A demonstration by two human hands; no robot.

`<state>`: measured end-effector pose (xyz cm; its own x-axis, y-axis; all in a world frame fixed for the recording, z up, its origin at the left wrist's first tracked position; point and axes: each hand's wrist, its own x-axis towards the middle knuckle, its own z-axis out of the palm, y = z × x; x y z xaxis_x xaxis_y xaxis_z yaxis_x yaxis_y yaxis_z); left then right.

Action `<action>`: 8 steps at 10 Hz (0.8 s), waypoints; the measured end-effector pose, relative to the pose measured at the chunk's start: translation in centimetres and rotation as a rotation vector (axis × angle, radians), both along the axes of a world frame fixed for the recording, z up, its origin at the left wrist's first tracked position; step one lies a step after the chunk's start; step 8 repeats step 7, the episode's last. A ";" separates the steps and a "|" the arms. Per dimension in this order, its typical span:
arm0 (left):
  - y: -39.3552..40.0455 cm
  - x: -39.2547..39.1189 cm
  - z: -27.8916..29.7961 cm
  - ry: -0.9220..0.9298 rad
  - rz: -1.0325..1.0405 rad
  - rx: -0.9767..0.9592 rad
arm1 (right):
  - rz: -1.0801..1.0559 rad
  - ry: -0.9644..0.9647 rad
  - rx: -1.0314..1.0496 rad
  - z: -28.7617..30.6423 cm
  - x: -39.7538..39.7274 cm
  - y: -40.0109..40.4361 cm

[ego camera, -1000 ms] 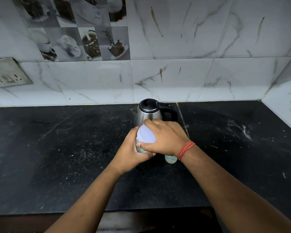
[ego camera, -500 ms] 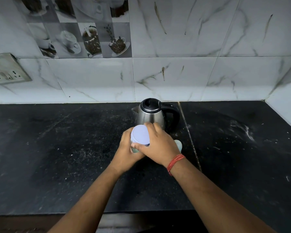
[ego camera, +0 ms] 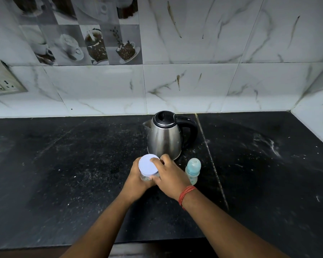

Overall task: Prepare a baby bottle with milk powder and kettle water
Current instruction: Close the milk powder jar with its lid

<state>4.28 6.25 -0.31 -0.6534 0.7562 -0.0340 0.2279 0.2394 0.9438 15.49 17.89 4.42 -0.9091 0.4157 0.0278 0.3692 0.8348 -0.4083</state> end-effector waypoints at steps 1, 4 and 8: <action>-0.6 0.2 -1.0 -0.038 0.004 -0.024 | 0.019 -0.048 -0.032 -1.2 0.3 0.0; -0.7 0.1 -2.3 -0.034 -0.016 -0.033 | 0.041 -0.049 -0.063 -2.5 0.4 0.3; -2.0 -1.0 -1.2 0.027 -0.057 -0.104 | -0.014 0.184 -0.031 -1.9 1.6 1.0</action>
